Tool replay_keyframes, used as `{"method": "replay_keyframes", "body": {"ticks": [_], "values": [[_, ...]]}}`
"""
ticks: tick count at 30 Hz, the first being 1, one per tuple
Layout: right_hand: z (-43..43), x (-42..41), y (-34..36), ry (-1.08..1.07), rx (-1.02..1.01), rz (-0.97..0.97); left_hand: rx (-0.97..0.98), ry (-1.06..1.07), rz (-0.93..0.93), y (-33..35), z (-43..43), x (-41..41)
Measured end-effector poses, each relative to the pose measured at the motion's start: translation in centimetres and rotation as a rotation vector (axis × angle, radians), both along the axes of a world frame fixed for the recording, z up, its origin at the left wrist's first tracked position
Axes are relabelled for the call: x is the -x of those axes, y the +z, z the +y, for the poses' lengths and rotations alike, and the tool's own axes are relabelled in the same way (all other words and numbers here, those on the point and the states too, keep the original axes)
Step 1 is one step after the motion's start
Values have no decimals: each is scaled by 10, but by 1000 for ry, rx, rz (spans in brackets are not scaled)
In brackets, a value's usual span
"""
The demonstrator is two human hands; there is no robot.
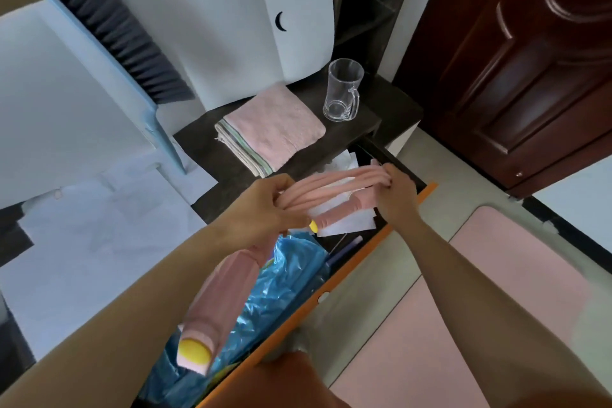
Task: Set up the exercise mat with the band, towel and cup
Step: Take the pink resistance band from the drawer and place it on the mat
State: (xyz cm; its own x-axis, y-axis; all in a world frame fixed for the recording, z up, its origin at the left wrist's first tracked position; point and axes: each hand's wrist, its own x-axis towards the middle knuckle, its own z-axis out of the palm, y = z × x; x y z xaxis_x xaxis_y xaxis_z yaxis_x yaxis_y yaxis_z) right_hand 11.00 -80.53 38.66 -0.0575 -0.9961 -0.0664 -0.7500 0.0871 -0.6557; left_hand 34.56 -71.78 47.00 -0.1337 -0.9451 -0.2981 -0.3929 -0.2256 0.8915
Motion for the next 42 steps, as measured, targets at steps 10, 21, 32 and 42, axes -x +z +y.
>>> {"method": "replay_keyframes", "body": {"ticks": [10, 21, 32, 42], "values": [[12, 38, 51, 164, -187, 365, 75, 18, -230, -9, -10, -6], [79, -53, -58, 184, -679, 105, 307, -194, -710, -33, 6, -41], [57, -72, -45, 269, -767, 449, 88, -218, -699, -49, 18, -80], [63, -76, -72, 77, -705, 230, 125, -254, -746, -50, 10, -73]]}}
